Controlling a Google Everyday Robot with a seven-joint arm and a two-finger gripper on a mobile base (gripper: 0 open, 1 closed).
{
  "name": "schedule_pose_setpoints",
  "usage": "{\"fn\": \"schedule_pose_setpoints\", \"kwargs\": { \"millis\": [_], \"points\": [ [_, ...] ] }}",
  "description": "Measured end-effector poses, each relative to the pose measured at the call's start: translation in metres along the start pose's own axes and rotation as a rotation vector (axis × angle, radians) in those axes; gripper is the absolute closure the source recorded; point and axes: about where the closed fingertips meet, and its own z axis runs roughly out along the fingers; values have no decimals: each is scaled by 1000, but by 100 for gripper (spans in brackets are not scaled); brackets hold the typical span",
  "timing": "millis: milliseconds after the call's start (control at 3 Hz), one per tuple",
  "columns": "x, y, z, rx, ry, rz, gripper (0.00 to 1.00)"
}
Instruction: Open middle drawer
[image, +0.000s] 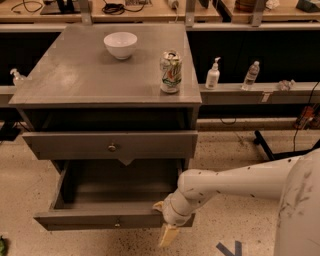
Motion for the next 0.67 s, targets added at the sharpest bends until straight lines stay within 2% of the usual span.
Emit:
{"fn": "schedule_pose_setpoints", "kwargs": {
  "millis": [333, 667],
  "points": [
    [0, 0, 0, 0, 0, 0, 11],
    [7, -13, -11, 79, -48, -7, 0]
  ]
}}
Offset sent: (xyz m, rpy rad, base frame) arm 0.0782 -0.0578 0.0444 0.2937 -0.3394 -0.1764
